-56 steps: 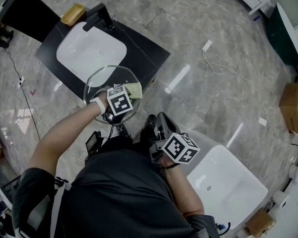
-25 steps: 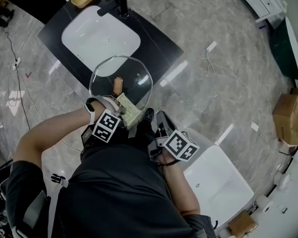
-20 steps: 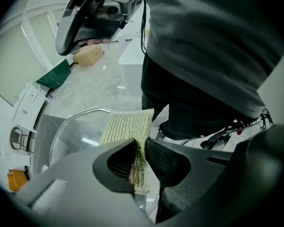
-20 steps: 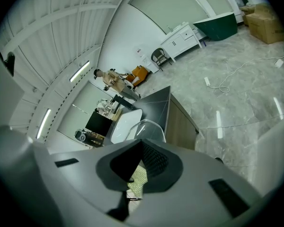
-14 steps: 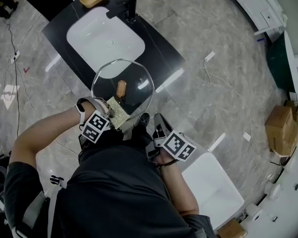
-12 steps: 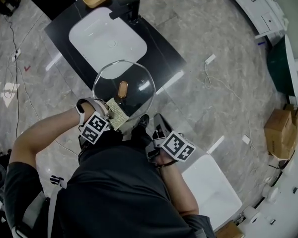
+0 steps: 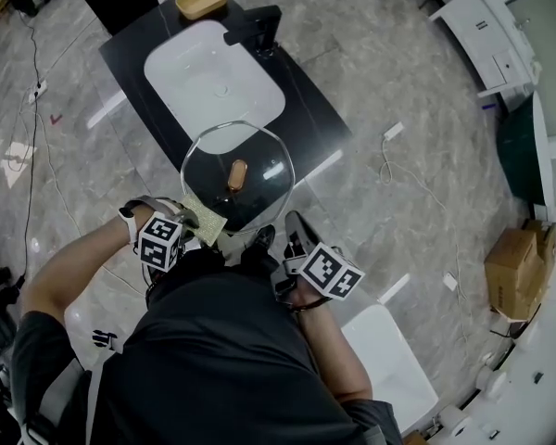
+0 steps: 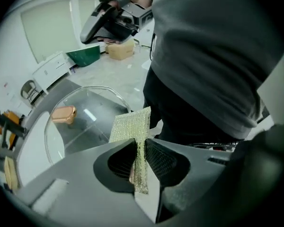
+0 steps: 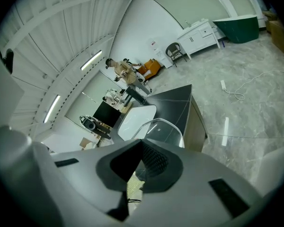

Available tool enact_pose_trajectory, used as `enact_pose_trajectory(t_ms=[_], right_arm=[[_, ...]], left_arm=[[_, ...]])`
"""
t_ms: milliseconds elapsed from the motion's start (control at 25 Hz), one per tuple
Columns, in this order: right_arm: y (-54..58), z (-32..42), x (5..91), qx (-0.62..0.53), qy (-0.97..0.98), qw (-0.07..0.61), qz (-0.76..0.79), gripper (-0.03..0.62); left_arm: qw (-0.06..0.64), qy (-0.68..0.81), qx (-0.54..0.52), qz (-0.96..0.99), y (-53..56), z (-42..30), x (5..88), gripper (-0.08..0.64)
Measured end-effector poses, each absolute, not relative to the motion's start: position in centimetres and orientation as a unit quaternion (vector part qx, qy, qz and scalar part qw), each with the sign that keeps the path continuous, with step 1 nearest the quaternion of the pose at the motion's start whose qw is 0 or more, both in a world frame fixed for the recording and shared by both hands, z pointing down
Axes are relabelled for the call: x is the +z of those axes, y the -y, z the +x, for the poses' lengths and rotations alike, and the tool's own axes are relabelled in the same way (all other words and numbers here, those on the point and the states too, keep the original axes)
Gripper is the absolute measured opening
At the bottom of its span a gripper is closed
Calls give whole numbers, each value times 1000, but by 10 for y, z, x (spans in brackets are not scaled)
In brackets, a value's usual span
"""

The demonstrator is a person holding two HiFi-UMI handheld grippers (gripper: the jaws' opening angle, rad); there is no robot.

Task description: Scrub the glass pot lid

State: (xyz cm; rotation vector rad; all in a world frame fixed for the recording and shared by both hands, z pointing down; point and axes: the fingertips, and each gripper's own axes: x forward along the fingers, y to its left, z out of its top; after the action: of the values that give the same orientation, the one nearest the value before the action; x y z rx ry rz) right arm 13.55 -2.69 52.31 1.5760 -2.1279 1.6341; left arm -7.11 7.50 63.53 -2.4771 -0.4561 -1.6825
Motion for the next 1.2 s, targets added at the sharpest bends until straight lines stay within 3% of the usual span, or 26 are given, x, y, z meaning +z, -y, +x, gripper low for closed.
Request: enact_pose_trajectory(t_ms=[320,680,920,1080,1200], right_arm=[[29,130,519,529,688,16,497,6],[26,136,515,519,687,14,508,6],[18,169,512,485,682,25,546,6],[22,171,504,461,695,36,550,6],[36,159,480,377,740,75,551,6]], left_arm=[[-124,-82,-410,-900,-33,-76,565,66],[-156,-140,-278,-937,-19,11,507,66],[-331,-253,-130,-900,8,0,492,66],[-317,-314,-82,-891,36,-21,463,66],[-302,-381,-22,-874,70,-51,430,66]])
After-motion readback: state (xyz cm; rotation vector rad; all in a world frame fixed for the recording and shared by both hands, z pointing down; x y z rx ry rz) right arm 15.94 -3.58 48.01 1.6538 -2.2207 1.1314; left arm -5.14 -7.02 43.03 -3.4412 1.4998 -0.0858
